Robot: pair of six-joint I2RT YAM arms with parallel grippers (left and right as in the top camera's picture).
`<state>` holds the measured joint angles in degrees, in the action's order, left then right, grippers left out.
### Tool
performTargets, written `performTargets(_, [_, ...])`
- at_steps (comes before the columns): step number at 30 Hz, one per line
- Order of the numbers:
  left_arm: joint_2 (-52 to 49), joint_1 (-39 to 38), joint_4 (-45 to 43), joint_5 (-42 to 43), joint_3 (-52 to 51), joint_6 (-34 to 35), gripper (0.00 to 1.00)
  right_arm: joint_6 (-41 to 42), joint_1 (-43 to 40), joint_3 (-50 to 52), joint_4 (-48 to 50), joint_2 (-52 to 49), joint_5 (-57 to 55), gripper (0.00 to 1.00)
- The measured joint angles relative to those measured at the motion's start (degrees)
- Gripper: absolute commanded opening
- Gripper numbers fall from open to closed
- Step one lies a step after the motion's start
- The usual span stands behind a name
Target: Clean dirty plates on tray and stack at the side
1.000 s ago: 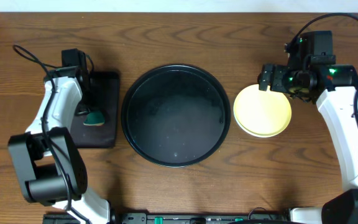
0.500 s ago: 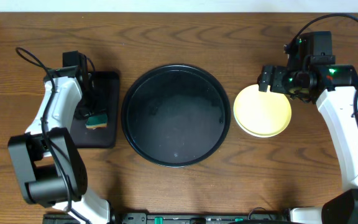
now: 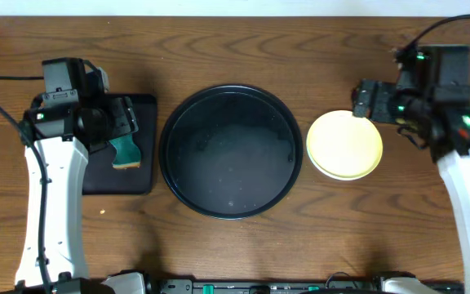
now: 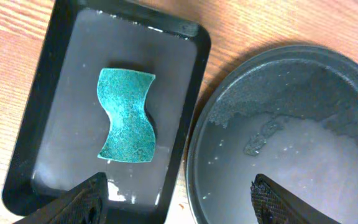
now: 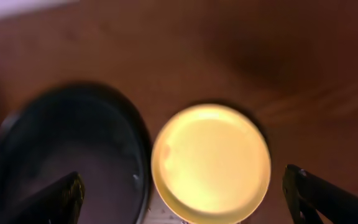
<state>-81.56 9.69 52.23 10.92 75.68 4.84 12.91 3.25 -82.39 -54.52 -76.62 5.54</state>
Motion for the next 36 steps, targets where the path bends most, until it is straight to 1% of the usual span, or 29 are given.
performTargets(7, [-0.3, 0.0, 0.0, 0.7, 0.0, 0.0, 0.74, 0.0, 0.0, -1.2, -0.8, 15.6, -0.2, 0.99])
performTargets(14, [-0.3, 0.0, 0.0, 0.8, 0.0, 0.0, 0.75, 0.0, 0.0, -1.2, -2.0, 26.2, 0.9, 0.99])
performTargets(20, [-0.3, 0.0, 0.0, 0.8, 0.0, 0.0, 0.75, -0.6, 0.0, -1.3, -4.4, 32.2, 0.5, 0.99])
performTargets(24, [-0.3, 0.0, 0.0, 0.8, 0.0, 0.0, 0.75, -1.1, 0.0, -1.3, -7.9, 33.9, -0.7, 0.99])
performTargets(26, [-0.3, 0.0, 0.0, 0.8, 0.0, 0.0, 0.75, -2.2, 0.0, -0.6, -7.6, 34.4, -1.3, 0.99])
performTargets(28, [-0.3, 0.0, 0.0, 0.8, 0.0, 0.0, 0.75, -3.8, 0.0, 1.3, -5.6, 35.0, -1.6, 0.99])
performTargets(31, [-0.3, 0.0, 0.0, 0.8, 0.0, 0.0, 0.75, -7.7, 0.0, 7.4, 0.1, 36.3, -1.7, 0.99])
performTargets(36, [-0.3, 0.0, 0.0, 0.8, 0.0, 0.0, 0.75, -11.8, 0.0, 24.0, 13.5, 43.1, -1.4, 0.99])
